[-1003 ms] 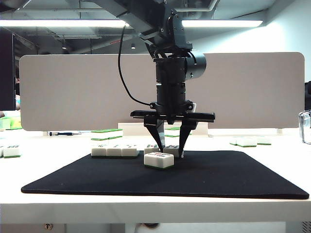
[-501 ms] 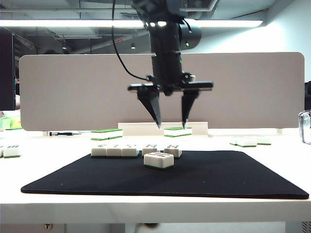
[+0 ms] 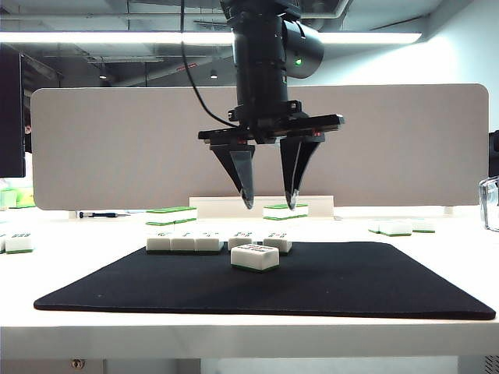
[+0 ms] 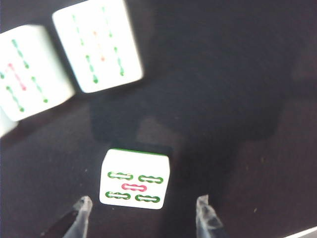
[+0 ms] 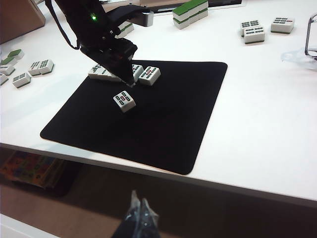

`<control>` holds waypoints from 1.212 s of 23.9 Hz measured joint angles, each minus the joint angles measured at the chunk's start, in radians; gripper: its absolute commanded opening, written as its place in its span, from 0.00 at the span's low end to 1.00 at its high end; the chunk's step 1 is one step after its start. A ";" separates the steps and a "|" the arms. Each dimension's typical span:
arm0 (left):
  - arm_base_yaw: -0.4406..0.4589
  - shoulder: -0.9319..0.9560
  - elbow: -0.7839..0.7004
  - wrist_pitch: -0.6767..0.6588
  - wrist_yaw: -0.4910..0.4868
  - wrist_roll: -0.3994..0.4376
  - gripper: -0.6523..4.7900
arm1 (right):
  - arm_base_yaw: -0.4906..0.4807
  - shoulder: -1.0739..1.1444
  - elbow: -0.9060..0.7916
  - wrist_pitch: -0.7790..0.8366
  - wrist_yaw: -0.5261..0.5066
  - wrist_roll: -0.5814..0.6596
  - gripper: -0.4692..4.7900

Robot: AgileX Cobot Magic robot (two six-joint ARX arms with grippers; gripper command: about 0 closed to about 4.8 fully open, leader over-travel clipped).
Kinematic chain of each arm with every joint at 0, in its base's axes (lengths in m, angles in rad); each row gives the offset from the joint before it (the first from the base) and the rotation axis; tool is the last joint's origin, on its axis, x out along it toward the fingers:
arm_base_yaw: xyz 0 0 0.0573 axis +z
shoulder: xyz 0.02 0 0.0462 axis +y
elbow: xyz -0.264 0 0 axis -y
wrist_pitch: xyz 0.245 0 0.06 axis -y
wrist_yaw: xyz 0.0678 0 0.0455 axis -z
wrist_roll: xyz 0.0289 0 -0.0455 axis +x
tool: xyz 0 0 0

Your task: Align six mahjong tiles in a row on the table.

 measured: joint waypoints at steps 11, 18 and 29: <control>0.002 0.008 -0.172 0.046 -0.001 0.065 0.92 | 0.000 0.000 0.000 0.000 0.024 0.000 0.09; 0.002 0.036 -0.172 0.080 -0.045 0.068 0.82 | 0.000 0.000 0.000 -0.001 0.024 0.000 0.09; -0.001 0.046 -0.164 0.053 -0.041 0.099 0.43 | 0.000 0.000 0.000 -0.002 0.040 0.000 0.09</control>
